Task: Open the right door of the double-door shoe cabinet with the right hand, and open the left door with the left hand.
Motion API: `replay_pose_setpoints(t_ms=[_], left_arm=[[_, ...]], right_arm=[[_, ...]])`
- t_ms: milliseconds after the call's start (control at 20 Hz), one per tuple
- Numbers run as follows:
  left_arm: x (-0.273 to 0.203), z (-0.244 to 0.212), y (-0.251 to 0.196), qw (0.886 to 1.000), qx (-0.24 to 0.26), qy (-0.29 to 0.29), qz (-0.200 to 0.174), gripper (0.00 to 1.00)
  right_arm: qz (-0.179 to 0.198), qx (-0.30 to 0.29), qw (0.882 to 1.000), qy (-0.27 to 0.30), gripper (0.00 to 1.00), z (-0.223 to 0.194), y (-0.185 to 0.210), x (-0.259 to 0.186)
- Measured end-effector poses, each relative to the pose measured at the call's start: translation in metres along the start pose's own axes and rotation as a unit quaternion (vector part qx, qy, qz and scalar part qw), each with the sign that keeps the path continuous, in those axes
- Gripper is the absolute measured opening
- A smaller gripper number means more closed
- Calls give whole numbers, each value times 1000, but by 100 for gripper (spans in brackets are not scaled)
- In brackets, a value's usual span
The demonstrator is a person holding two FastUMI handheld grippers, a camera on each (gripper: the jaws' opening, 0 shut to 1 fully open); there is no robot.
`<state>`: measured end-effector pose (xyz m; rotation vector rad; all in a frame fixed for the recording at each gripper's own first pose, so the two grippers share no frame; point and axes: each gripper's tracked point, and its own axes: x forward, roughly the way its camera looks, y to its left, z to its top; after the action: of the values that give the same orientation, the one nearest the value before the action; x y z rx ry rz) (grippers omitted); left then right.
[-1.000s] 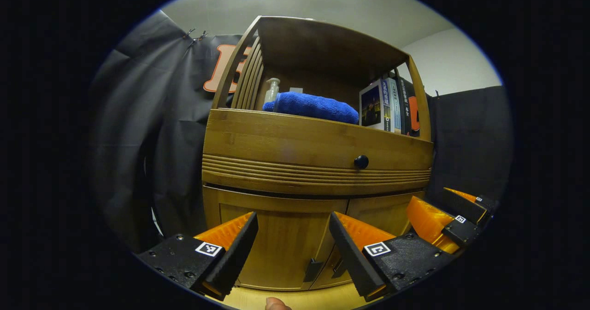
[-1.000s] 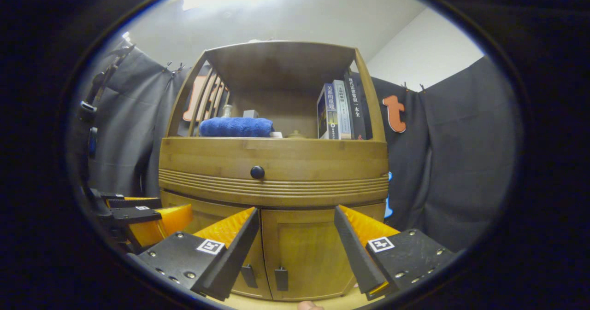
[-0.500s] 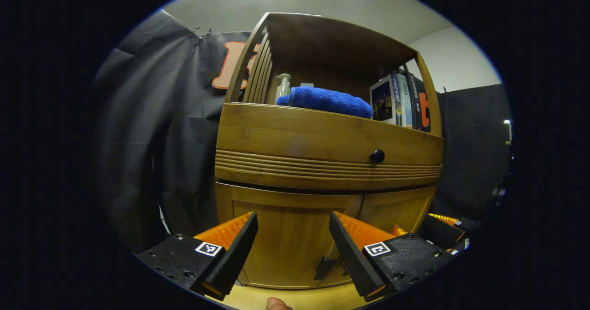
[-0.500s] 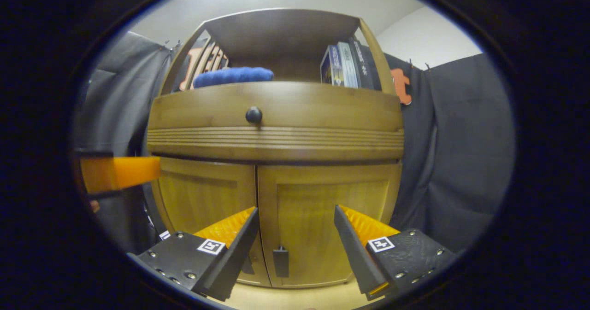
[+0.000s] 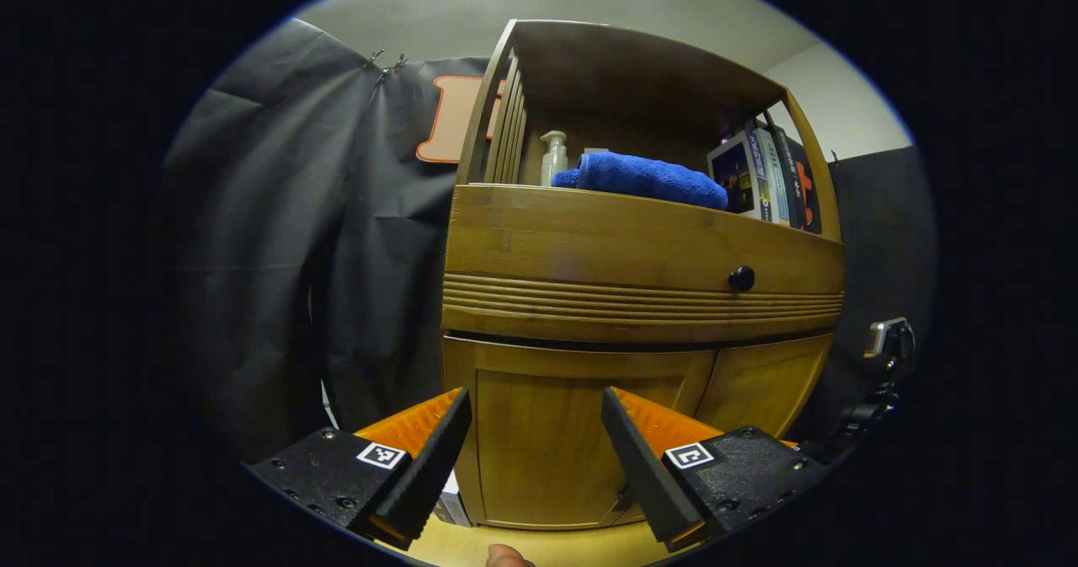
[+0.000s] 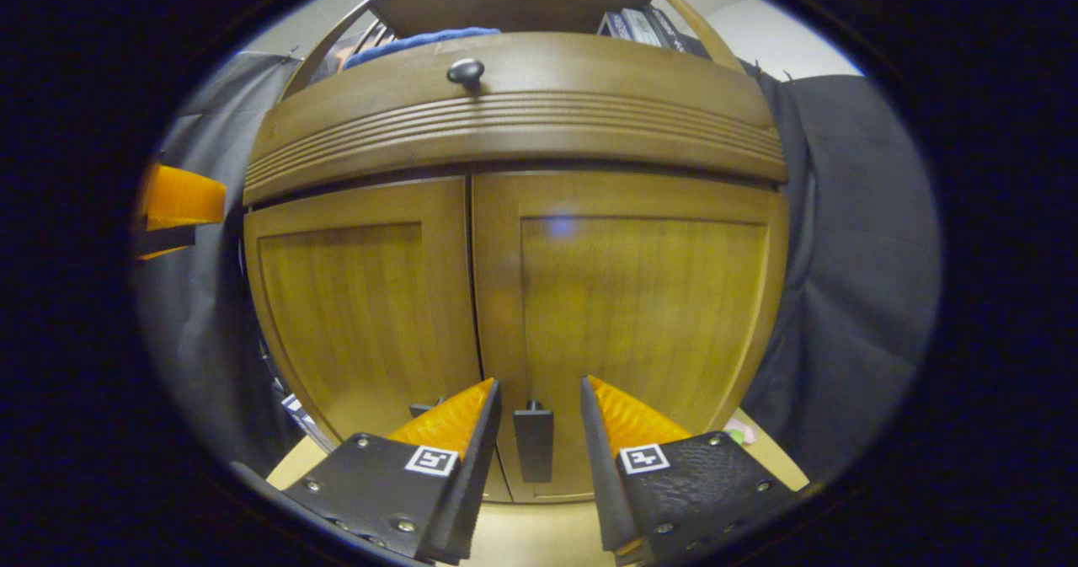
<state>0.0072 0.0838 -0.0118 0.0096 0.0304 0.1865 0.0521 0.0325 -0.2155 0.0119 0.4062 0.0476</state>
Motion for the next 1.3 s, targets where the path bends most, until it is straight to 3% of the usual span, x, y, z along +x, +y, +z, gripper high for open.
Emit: replay_pose_setpoints(t_ms=[550, 650, 700, 750, 800, 850, 1000, 1300], left_arm=[[16, -8, 10, 1000, 1, 11, 4, 96], [17, -10, 11, 1000, -1, 14, 5, 96], [17, -11, 12, 1000, -3, 15, 6, 96], [18, -12, 13, 1000, -4, 16, 6, 96], [18, -13, 15, 1000, -5, 17, 8, 93], [18, -13, 16, 1000, -6, 18, 9, 93], [16, -14, 20, 1000, -7, 20, 13, 96], [15, -16, 16, 1000, -11, 22, 4, 96]], right_arm=[[-7, 1, 999, 38, 55, -32, 2, 32], [-5, 6, 999, 46, 33, -34, 3, 34], [-7, 4, 999, 51, 39, -37, 3, 37], [-10, 6, 999, 51, 39, -37, 2, 35], [-17, 6, 999, 44, 26, -36, 2, 40], [-22, 1, 999, 42, 35, -35, 1, 35], [-42, 9, 998, 35, 26, -35, -1, 32], [-65, 25, 997, 32, 26, -38, -6, 22]])
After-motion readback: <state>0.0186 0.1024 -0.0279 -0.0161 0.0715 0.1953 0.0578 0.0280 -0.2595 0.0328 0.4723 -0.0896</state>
